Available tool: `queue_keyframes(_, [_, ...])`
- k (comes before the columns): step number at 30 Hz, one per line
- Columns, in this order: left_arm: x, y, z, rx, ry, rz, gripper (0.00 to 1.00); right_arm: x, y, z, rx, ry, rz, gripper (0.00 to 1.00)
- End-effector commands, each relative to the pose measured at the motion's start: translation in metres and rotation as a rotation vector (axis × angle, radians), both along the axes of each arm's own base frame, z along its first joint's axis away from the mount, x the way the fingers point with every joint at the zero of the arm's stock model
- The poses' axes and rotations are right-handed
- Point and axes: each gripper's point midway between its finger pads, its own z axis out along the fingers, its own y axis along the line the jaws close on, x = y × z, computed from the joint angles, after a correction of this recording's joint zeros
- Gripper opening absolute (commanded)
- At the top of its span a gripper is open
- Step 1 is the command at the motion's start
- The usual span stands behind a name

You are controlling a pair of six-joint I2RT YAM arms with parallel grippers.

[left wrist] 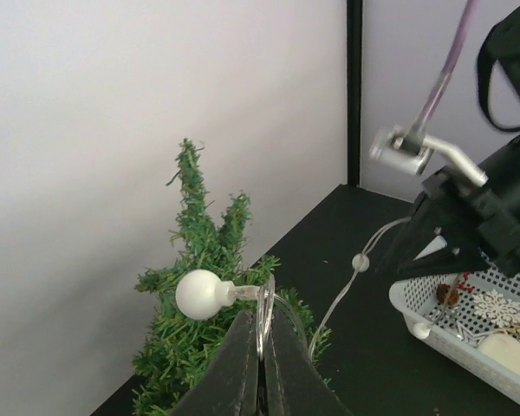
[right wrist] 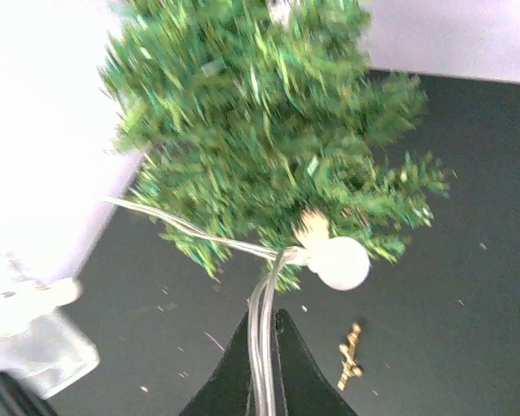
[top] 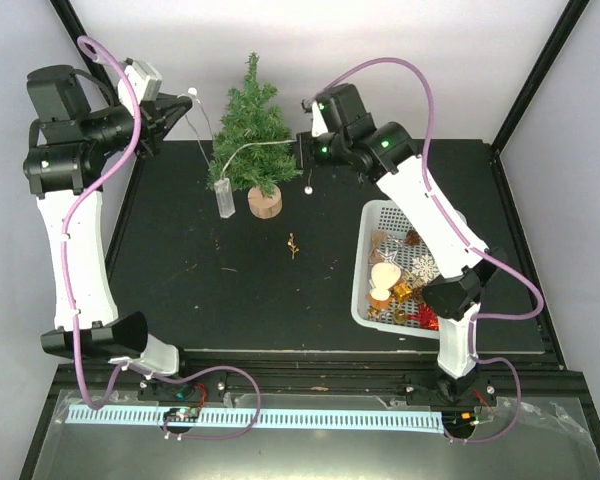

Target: Decorate the small christmas tree

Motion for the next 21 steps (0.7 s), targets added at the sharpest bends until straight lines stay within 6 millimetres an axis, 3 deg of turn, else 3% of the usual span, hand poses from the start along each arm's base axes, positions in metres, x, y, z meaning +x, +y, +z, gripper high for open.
queue_keyframes(1, [0.018,0.009,0.007,-0.038,-0.014,0.012,0.02,0.001,0.006,0.077,0.241,-0.109,0.056,0.01])
queue_keyframes(6, [0.020,0.014,0.029,-0.125,-0.047,-0.080,0.02,-0.005,-0.001,0.157,0.521,-0.212,0.152,0.01])
queue_keyframes(10, [0.035,0.033,0.053,-0.219,-0.064,-0.109,0.02,0.009,-0.026,0.206,0.749,-0.243,0.164,0.01])
queue_keyframes(16, [0.061,0.044,0.076,-0.269,-0.100,-0.128,0.02,0.048,-0.064,0.253,1.047,-0.259,0.158,0.01])
queue_keyframes(21, [0.083,0.053,0.081,-0.314,-0.109,-0.123,0.02,0.080,-0.090,0.269,1.216,-0.263,0.113,0.01])
